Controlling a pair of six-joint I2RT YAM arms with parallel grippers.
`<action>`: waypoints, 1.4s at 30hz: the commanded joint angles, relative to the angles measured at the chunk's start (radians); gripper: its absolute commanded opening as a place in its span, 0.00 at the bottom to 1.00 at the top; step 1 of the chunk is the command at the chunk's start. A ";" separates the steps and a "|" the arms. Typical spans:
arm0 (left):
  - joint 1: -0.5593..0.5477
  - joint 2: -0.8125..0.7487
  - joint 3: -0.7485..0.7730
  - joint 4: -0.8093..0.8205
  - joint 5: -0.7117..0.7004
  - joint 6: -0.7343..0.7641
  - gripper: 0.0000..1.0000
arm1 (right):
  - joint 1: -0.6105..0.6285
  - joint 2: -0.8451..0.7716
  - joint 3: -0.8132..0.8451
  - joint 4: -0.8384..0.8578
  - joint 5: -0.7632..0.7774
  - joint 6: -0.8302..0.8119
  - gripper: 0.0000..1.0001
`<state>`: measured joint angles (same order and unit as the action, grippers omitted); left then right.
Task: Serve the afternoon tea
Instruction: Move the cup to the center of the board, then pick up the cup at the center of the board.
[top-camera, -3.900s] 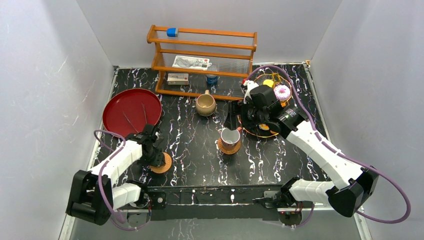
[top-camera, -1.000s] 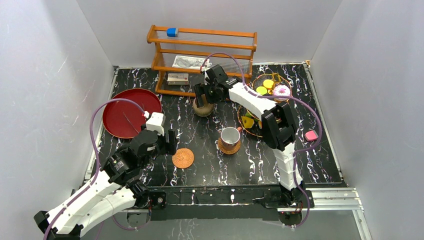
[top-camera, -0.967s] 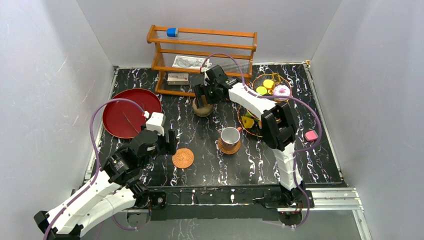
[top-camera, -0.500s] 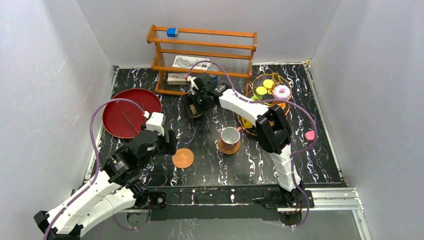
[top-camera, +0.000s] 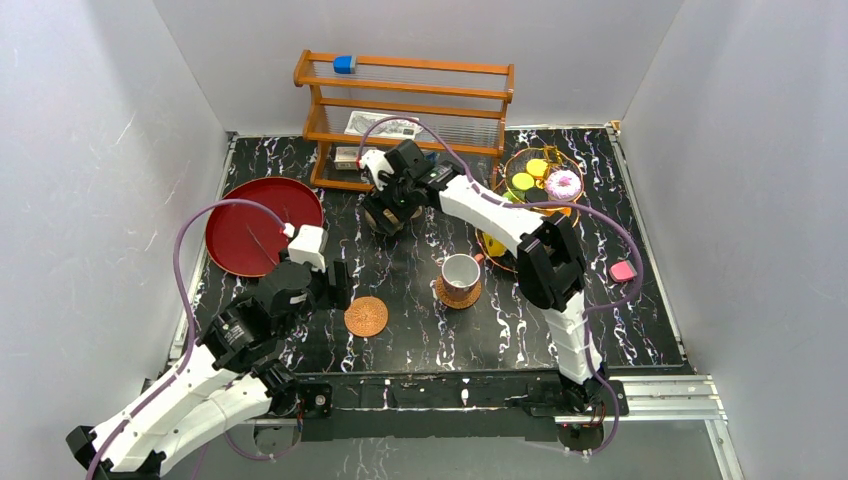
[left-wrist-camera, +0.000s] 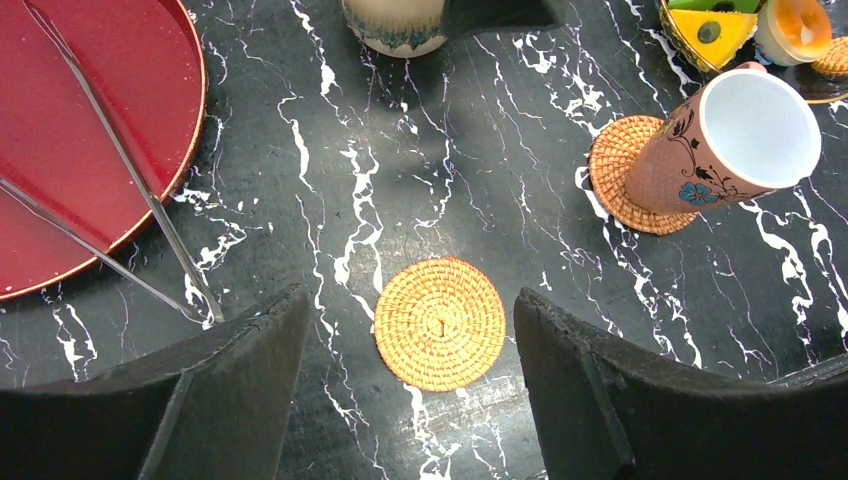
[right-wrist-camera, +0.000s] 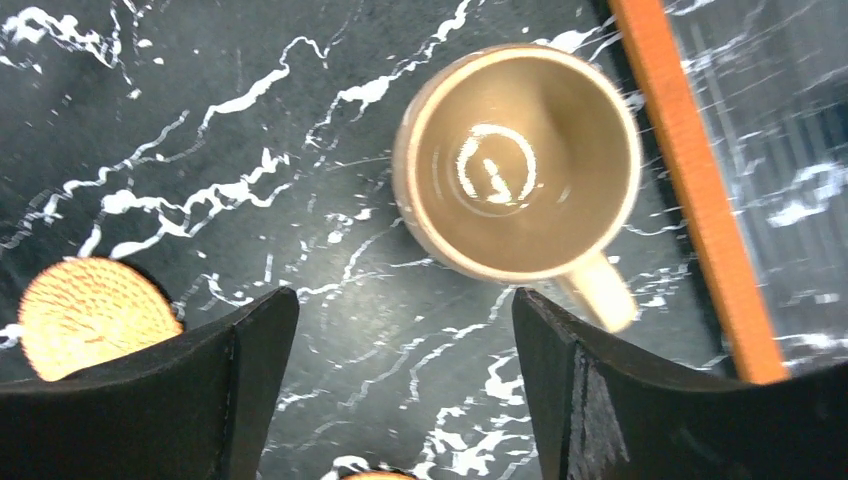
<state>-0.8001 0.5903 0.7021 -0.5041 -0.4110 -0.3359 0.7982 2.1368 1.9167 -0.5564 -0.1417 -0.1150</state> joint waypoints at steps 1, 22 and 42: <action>-0.002 -0.016 0.015 0.008 -0.029 0.014 0.73 | -0.032 -0.081 -0.007 -0.013 -0.012 -0.283 0.81; -0.001 -0.026 0.009 0.006 -0.043 -0.004 0.72 | -0.150 0.084 0.121 -0.088 -0.185 -0.653 0.70; -0.002 0.266 0.039 -0.158 0.174 -0.447 0.59 | -0.137 0.160 0.153 -0.048 -0.191 -0.645 0.31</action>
<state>-0.8001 0.7601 0.7345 -0.6155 -0.3332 -0.6697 0.6537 2.3131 2.0552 -0.6483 -0.3084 -0.7441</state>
